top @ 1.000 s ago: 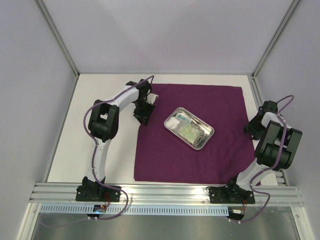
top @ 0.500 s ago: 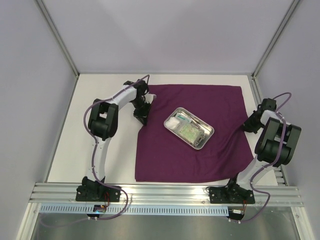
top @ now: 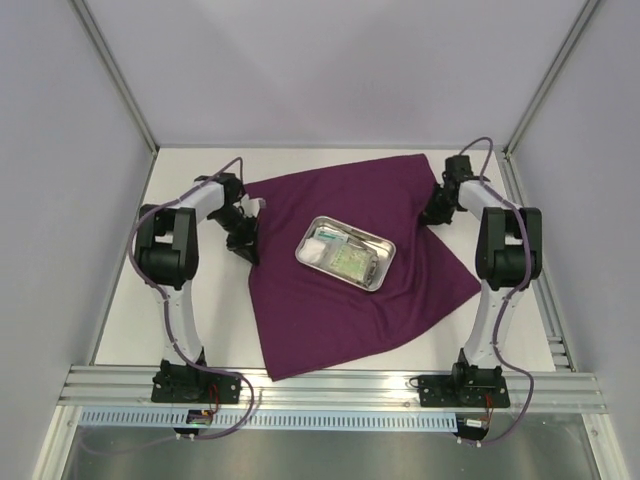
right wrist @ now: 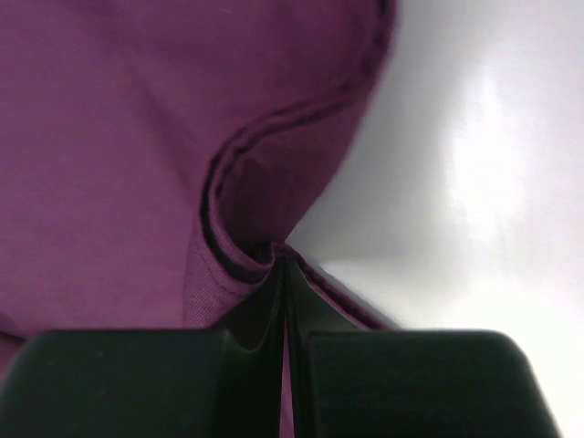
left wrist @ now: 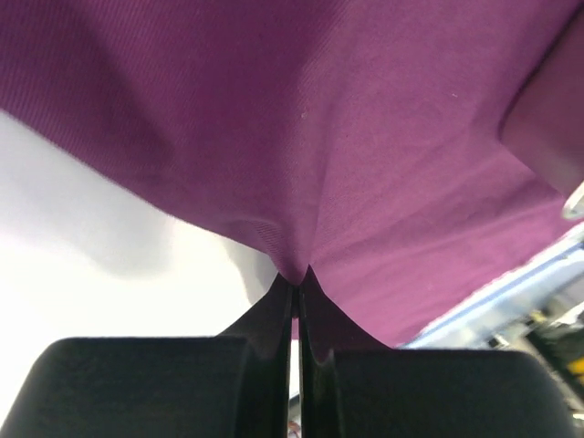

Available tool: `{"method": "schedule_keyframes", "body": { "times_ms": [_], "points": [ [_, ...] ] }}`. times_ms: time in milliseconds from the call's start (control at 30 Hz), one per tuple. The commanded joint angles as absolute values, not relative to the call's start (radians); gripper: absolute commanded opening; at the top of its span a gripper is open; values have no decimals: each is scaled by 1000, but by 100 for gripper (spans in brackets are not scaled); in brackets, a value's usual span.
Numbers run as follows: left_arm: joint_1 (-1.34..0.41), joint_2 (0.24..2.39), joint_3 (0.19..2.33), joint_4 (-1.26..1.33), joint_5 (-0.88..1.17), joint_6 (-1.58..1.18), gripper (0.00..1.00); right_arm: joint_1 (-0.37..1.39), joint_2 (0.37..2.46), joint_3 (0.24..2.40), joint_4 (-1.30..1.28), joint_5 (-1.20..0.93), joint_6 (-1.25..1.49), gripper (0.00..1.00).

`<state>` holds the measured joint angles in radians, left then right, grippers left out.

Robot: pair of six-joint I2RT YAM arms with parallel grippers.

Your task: Prepare the surgical pack

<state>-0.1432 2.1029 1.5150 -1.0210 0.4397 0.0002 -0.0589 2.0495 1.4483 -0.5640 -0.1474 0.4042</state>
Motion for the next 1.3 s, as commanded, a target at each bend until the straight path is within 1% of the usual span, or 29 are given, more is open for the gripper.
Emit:
{"method": "schedule_keyframes", "body": {
  "times_ms": [0, 33, 100, 133, 267, 333, 467, 567, 600, 667, 700, 800, 833, 867, 900, 1000, 1100, 1167, 1200, 1233, 1267],
  "points": [
    [-30, 2004, 1450, -1061, 451, 32, 0, 72, 2147, 1603, -659, -156, 436, 1],
    [-14, 1975, 1430, -1065, 457, 40, 0, 93, 2172, 1687, -675, -155, 436, 1],
    [-6, 1939, 1379, -1077, 451, 78, 0, 146, 2241, 1767, -721, -156, 440, 1],
    [24, 1903, 1364, -1080, 440, 90, 0, 159, 2262, 1845, -733, -161, 451, 0],
    [29, 1819, 1267, -1089, 416, 150, 0, 222, 2353, 1986, -770, -175, 465, 0],
    [29, 1796, 1246, -1098, 405, 169, 0, 225, 2367, 2016, -793, -170, 463, 0],
    [29, 1796, 1217, -1130, 419, 198, 0, 195, 2318, 1970, -814, -69, 428, 1],
    [29, 1789, 1206, -1141, 440, 213, 0, 134, 2249, 1858, -799, -8, 414, 0],
    [29, 1776, 1204, -1141, 439, 222, 0, 117, 2231, 1795, -795, -2, 410, 2],
    [28, 1763, 1195, -1150, 434, 236, 0, 62, 2175, 1735, -772, 41, 403, 7],
    [28, 1749, 1190, -1152, 434, 244, 2, 45, 2157, 1691, -764, 44, 397, 14],
    [29, 1729, 1170, -1172, 439, 278, 10, 11, 2109, 1660, -761, 66, 365, 25],
    [29, 1724, 1166, -1177, 442, 285, 19, 11, 2094, 1669, -770, 89, 338, 26],
    [29, 1721, 1160, -1184, 439, 297, 25, 11, 2086, 1677, -791, 97, 327, 28],
    [28, 1710, 1158, -1186, 433, 302, 35, 11, 2076, 1684, -801, 106, 322, 29],
    [29, 1674, 1166, -1193, 405, 313, 46, 29, 2005, 1677, -818, 152, 304, 31],
    [40, 1622, 1190, -1193, 374, 311, 48, 95, 1904, 1602, -799, 187, 298, 32],
    [58, 1595, 1204, -1177, 341, 308, 48, 156, 1827, 1492, -737, 88, 328, 37],
    [61, 1577, 1207, -1169, 312, 302, 48, 176, 1810, 1455, -717, 34, 342, 37],
    [63, 1569, 1210, -1161, 296, 299, 49, 216, 1789, 1427, -697, -73, 363, 42],
    [66, 1565, 1212, -1146, 285, 296, 49, 238, 1784, 1378, -665, -104, 400, 45]
  ]
}}
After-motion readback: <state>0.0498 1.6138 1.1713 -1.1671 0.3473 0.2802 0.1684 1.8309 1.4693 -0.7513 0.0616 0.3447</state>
